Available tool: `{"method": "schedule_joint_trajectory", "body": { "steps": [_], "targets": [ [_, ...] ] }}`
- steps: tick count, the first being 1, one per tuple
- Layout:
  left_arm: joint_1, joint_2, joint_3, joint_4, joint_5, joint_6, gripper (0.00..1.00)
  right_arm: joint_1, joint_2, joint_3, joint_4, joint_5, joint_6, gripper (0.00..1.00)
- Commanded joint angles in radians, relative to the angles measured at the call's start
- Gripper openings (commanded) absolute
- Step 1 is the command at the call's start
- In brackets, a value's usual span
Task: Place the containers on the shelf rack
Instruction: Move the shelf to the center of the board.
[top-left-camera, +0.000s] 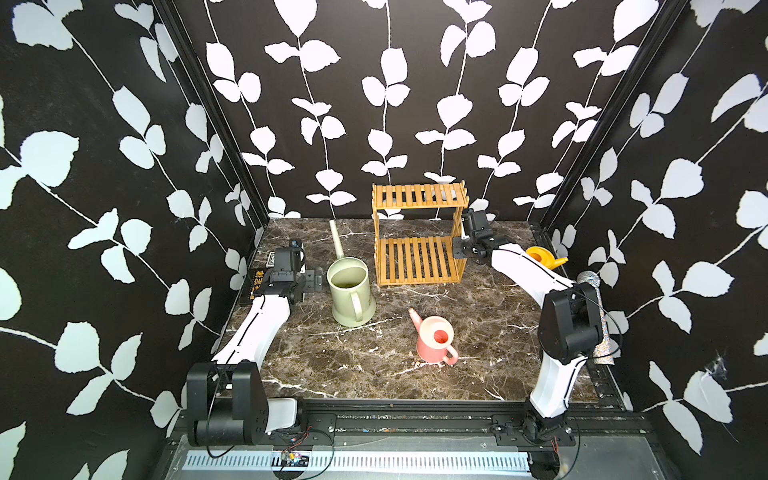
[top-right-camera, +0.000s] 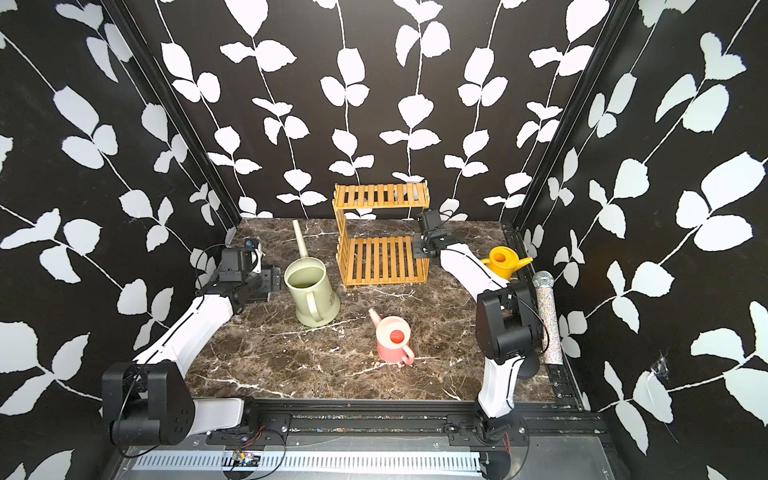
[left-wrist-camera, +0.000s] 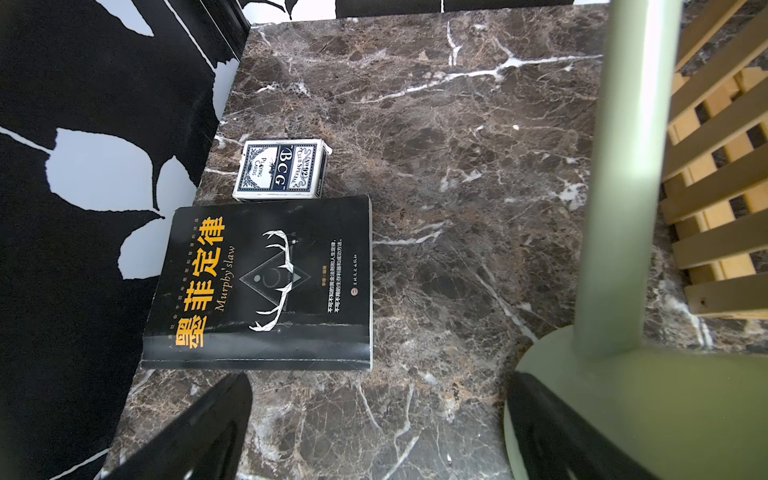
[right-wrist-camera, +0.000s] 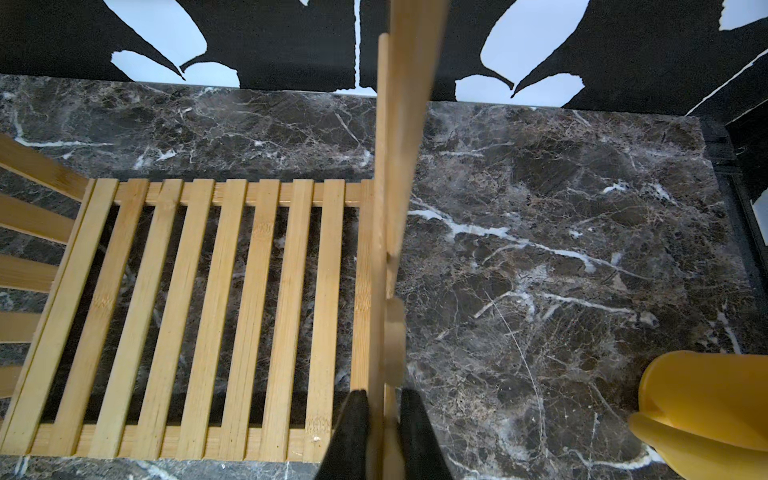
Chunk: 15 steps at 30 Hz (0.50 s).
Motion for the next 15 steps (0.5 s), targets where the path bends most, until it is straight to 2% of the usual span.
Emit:
{"method": "schedule_joint_trajectory", "body": {
  "steps": [1,5,15],
  "targets": [
    [0.004,-0.036,0.0,-0.002,0.011,-0.002,0.98,-0.001,-0.017,0.015,0.029,0.017,-0.01,0.12],
    [0.004,-0.04,-0.001,0.0,0.012,0.004,0.98,-0.001,-0.028,0.004,0.028,0.02,0.011,0.29],
    [0.003,-0.049,-0.028,0.023,0.04,0.038,0.99,0.008,-0.178,-0.032,-0.078,0.031,0.092,0.39]
  ]
}}
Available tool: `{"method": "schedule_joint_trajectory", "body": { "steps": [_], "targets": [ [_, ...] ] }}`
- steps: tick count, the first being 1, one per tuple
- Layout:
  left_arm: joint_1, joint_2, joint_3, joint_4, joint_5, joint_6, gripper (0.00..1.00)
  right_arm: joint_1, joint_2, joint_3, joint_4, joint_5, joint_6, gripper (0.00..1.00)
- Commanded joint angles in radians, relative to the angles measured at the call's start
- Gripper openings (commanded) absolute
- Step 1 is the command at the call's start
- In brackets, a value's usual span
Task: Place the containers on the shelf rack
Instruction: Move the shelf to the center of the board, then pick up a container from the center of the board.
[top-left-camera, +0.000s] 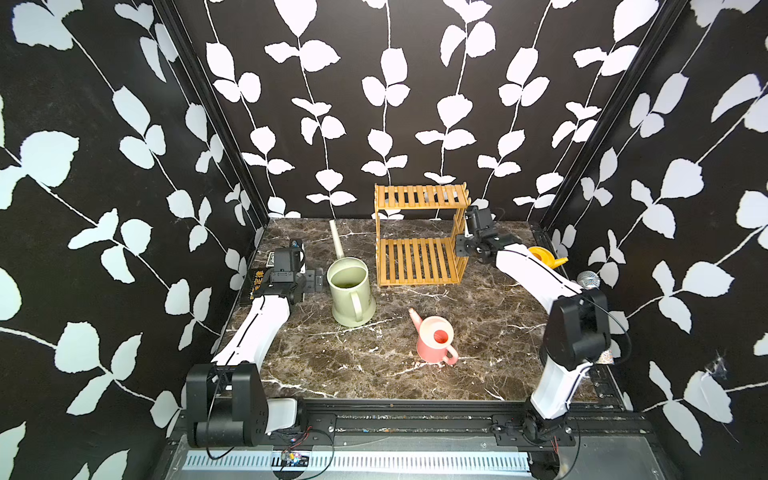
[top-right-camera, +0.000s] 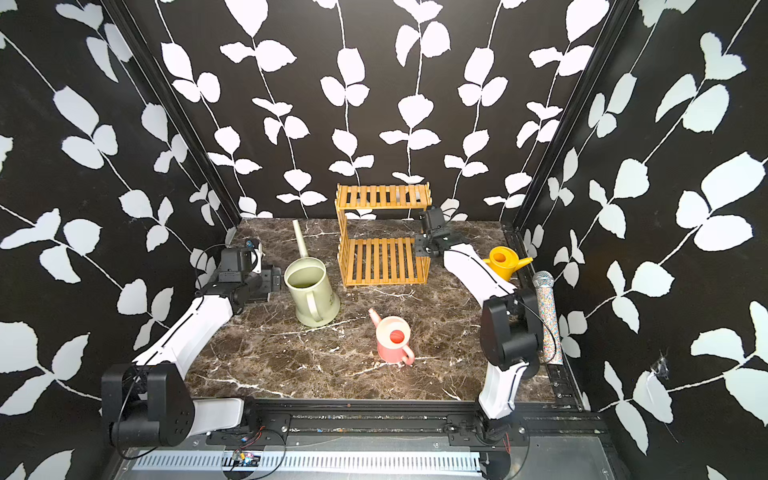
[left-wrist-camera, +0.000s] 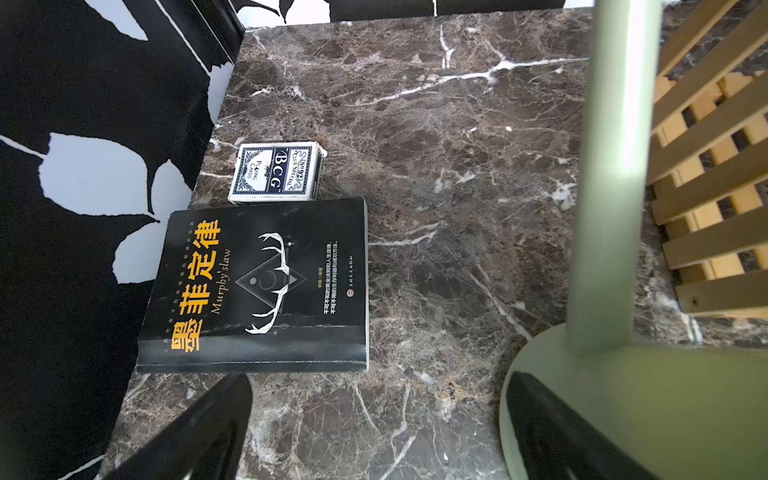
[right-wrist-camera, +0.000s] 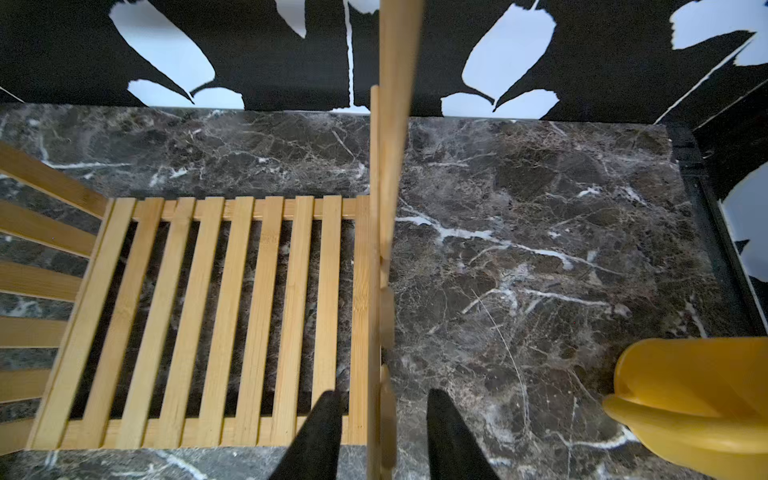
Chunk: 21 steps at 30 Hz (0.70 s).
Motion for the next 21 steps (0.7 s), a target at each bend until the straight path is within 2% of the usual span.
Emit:
{"method": "schedule_joint_trajectory", "body": {
  "steps": [1,6,11,19,21],
  "targets": [
    [0.003,-0.038,-0.021,0.016,0.029,0.036,0.99,0.012,-0.107,-0.02,-0.056,0.018,0.072,0.39],
    [0.003,-0.041,-0.008,-0.007,0.038,0.08,0.99,0.07,-0.221,-0.08,-0.086,-0.009,0.19,0.42],
    [0.003,-0.045,-0.008,-0.022,0.06,0.103,0.99,0.222,-0.283,-0.093,-0.11,-0.018,0.253,0.47],
    [0.003,-0.048,0.019,-0.089,0.168,0.147,0.98,0.512,-0.277,-0.004,-0.134,0.006,0.273,0.73],
    [0.003,-0.049,0.023,-0.1,0.201,0.15,0.99,0.585,-0.245,0.034,-0.135,0.009,0.271,0.74]
  ]
}}
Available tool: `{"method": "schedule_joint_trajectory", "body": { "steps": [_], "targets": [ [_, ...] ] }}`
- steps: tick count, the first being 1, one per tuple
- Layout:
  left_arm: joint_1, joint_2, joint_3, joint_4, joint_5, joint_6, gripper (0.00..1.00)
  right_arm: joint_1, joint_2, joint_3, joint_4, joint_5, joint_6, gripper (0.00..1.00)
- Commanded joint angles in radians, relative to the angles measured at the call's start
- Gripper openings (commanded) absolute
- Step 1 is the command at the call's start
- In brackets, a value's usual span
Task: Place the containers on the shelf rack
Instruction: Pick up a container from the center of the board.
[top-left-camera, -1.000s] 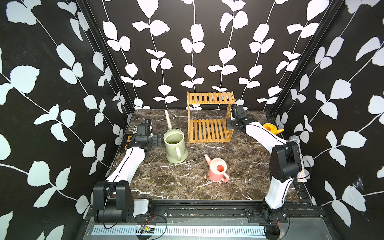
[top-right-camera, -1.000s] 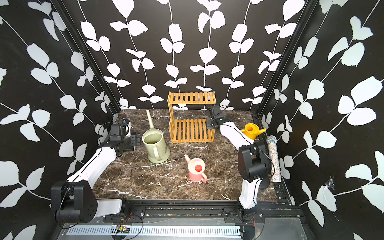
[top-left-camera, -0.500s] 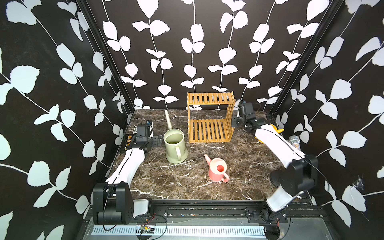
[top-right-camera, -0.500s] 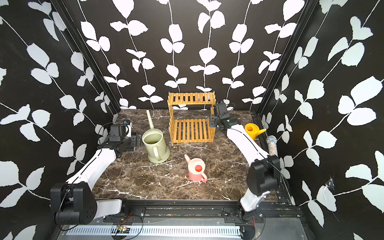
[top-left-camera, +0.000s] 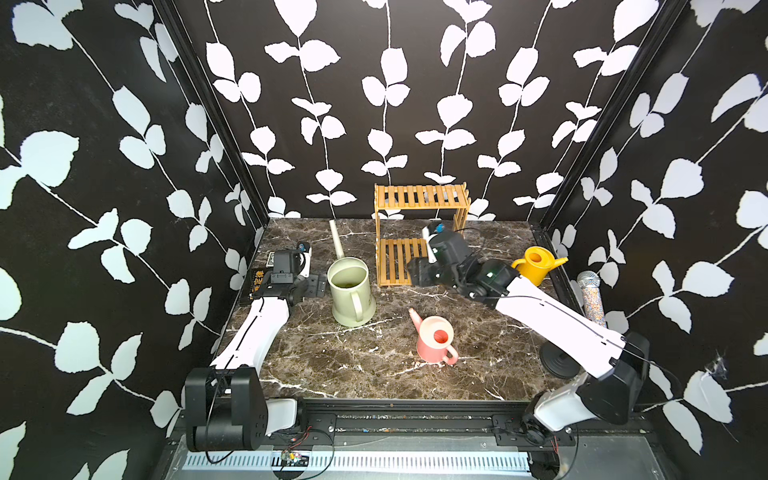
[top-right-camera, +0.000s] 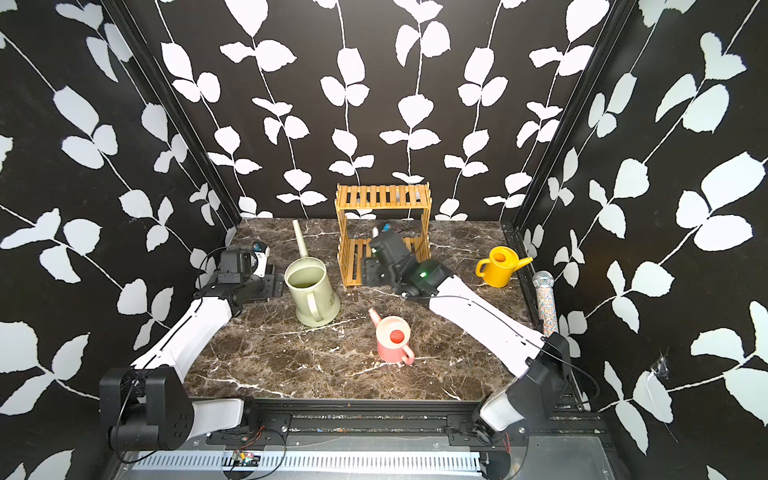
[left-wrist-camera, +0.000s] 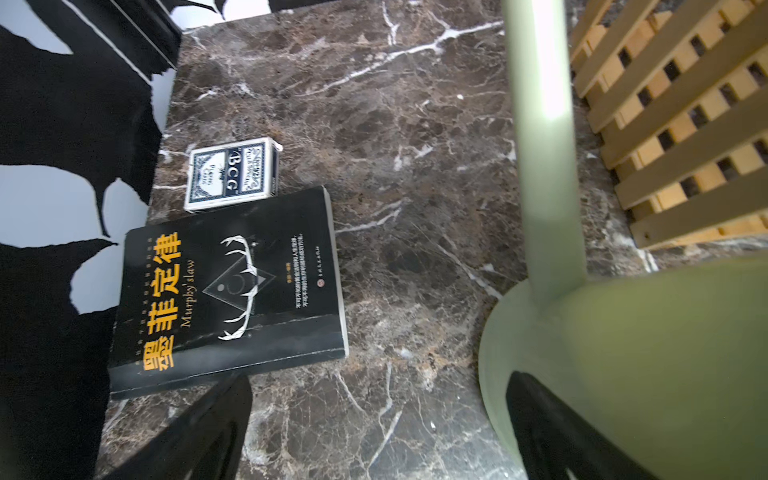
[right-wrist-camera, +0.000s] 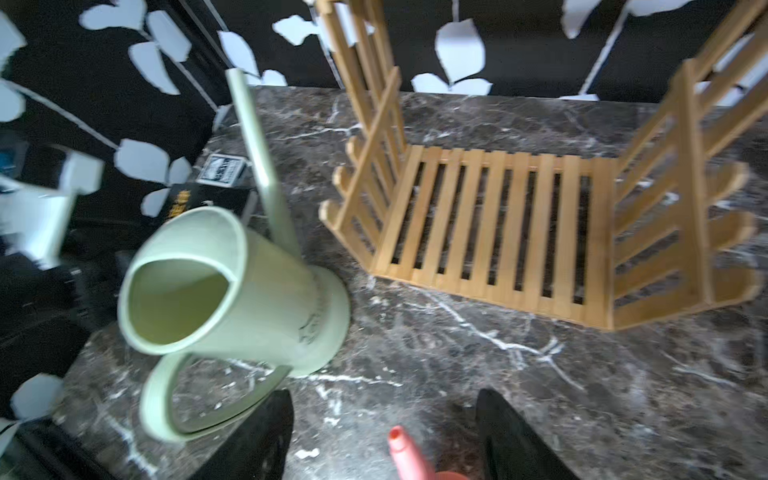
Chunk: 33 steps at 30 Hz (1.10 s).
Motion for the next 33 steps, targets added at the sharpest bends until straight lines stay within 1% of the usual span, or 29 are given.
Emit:
{"method": "schedule_joint_trajectory", "body": {
  "steps": [1,7,10,13,25,29,33],
  "targets": [
    [0.003,-0.032,0.031,-0.047,0.088,0.028,0.99,0.081,0.036,0.062,0.001,0.009,0.01,0.74],
    [0.003,-0.034,0.03,-0.059,0.171,0.024,0.98,0.211,0.178,0.193,-0.086,0.025,-0.055,0.72],
    [0.002,-0.031,0.027,-0.057,0.192,0.019,0.99,0.239,0.228,0.239,-0.118,0.028,-0.072,0.7],
    [0.0,-0.031,0.026,-0.056,0.191,0.016,0.99,0.246,0.25,0.262,-0.13,0.02,-0.084,0.68],
    [0.0,-0.037,0.005,-0.015,0.088,0.01,0.98,0.246,0.335,0.334,-0.204,0.024,-0.099,0.64],
    [0.0,-0.035,-0.01,0.014,0.032,0.0,0.99,0.245,0.379,0.382,-0.224,0.038,-0.111,0.63],
    [0.0,-0.035,-0.017,0.035,-0.051,-0.005,0.99,0.24,0.439,0.457,-0.279,0.058,-0.111,0.59]
  ]
}}
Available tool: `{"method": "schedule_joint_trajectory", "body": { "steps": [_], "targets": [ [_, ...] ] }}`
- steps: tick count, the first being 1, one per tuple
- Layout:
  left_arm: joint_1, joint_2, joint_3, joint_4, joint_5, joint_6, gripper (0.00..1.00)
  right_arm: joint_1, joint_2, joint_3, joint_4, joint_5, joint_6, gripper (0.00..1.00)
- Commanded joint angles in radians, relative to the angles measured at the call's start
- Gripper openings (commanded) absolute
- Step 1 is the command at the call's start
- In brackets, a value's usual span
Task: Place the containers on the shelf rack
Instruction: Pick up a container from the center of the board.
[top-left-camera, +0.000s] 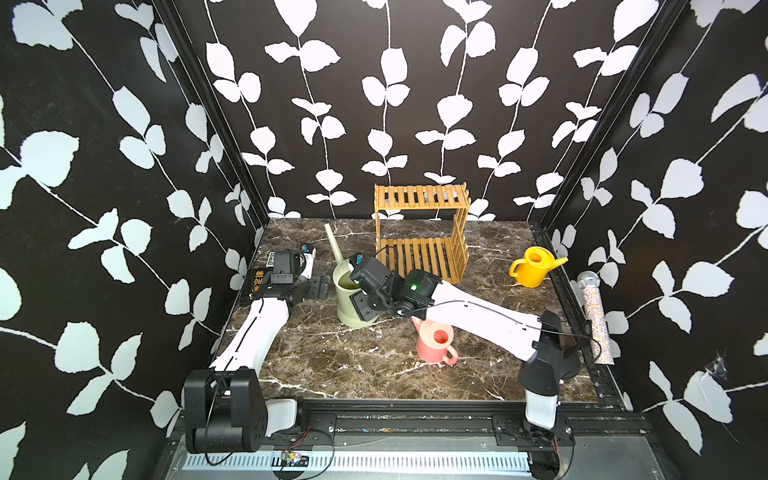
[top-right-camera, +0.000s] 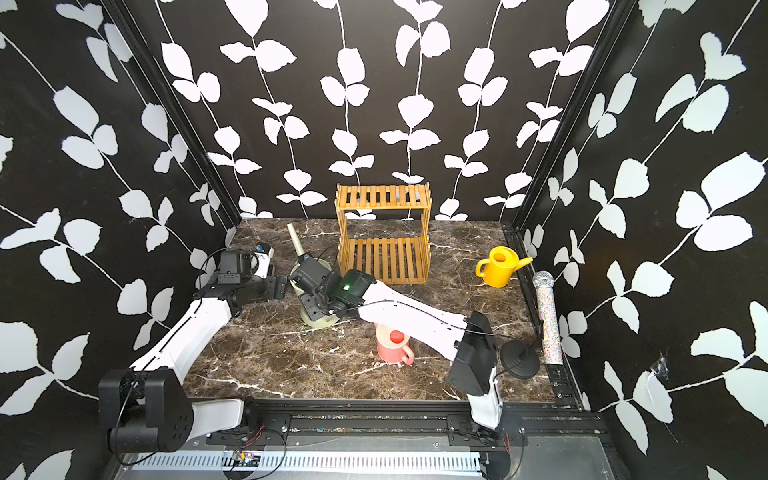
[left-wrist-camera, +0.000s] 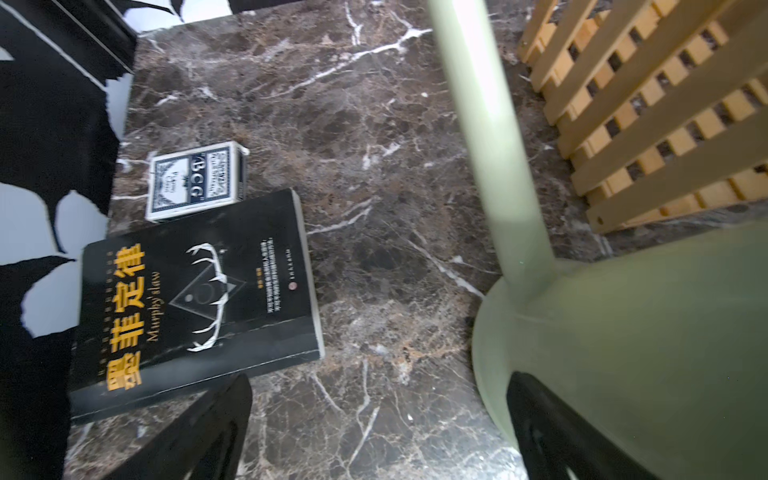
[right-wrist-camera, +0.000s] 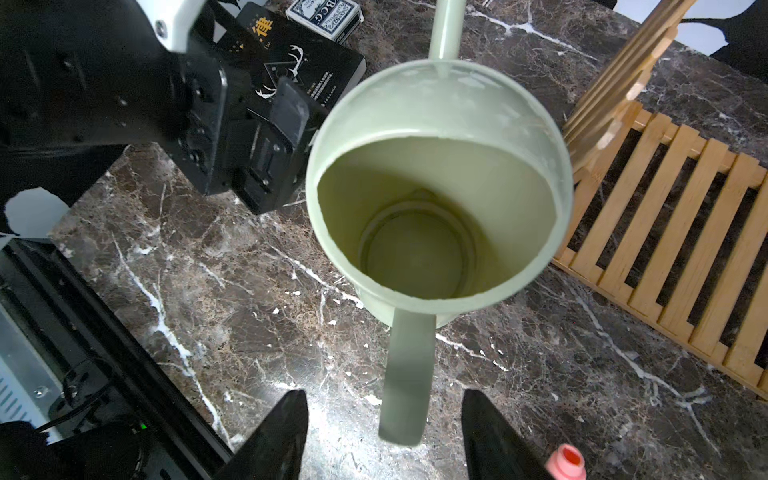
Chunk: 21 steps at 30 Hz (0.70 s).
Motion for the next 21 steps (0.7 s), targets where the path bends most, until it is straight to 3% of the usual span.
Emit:
{"method": "schedule_joint_trajectory", "body": {
  "steps": [1,6,21],
  "targets": [
    [-0.001,-0.028,-0.018,0.04,-0.107,-0.014,0.99,-0.008,0.035,0.057,-0.054,0.034,-0.006,0.58],
    [-0.001,-0.023,-0.018,0.052,-0.201,-0.017,0.98,-0.032,0.066,0.088,-0.057,0.027,0.016,0.54],
    [-0.001,0.001,-0.016,0.055,-0.179,-0.031,0.99,-0.046,0.112,0.117,-0.053,-0.011,0.011,0.36]
  ]
}}
